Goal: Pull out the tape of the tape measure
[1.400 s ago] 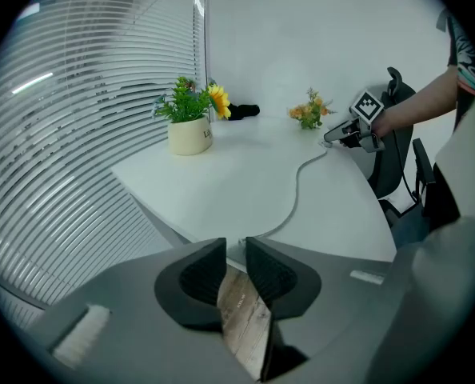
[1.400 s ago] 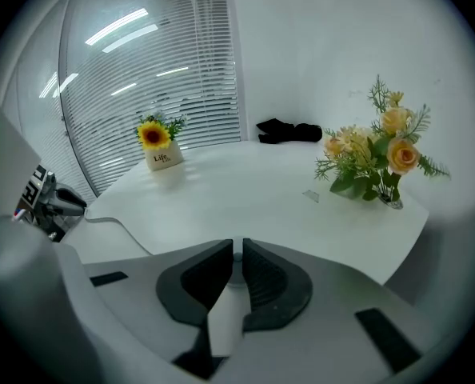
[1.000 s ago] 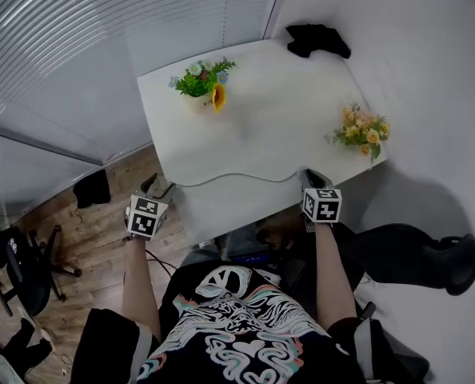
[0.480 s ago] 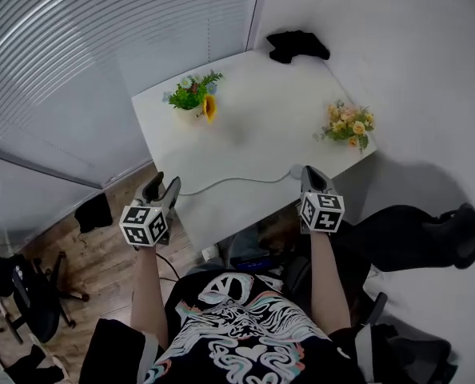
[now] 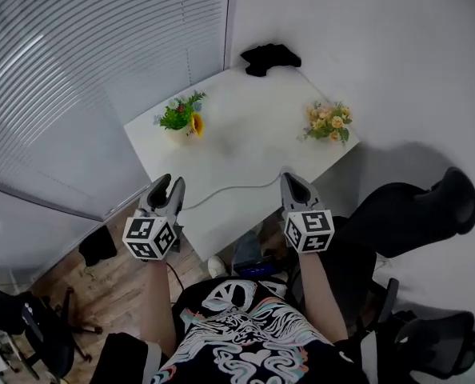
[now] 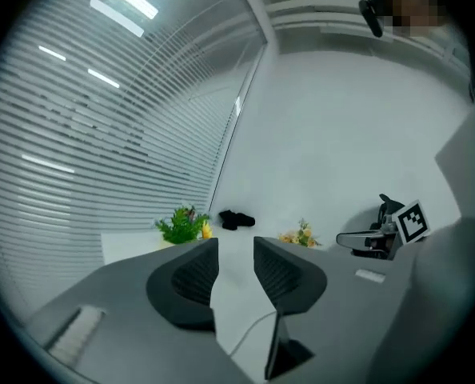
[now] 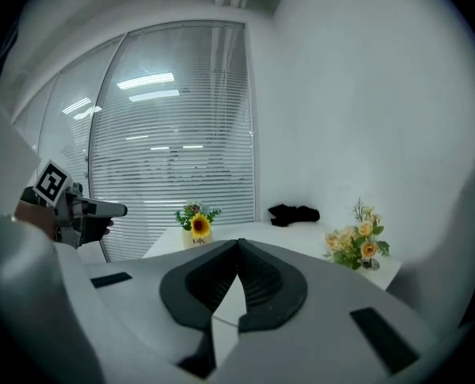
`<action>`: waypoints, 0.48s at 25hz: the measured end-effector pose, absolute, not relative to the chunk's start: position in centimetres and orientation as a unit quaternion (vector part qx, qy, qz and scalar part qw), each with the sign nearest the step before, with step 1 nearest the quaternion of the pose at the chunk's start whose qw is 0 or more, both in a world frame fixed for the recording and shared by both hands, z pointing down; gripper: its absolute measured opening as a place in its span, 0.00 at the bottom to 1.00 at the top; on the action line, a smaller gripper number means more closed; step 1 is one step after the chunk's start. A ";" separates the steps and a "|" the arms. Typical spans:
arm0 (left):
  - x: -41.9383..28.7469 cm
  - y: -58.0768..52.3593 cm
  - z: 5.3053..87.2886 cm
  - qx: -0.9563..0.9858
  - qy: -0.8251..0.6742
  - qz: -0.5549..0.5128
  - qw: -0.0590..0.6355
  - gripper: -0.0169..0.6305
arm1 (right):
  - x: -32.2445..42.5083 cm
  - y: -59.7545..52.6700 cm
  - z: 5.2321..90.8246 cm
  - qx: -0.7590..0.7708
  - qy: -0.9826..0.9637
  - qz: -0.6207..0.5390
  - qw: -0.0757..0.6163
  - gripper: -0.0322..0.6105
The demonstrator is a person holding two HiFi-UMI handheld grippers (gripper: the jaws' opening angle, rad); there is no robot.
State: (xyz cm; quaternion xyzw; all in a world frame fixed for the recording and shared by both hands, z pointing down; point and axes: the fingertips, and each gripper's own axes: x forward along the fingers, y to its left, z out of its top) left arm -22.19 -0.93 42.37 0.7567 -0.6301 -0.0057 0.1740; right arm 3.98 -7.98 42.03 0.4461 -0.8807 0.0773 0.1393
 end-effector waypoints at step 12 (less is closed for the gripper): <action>-20.5 -0.9 35.6 0.769 -0.633 -0.018 0.091 0.16 | 3.7 -4.4 36.8 0.483 -0.869 0.045 0.092 0.05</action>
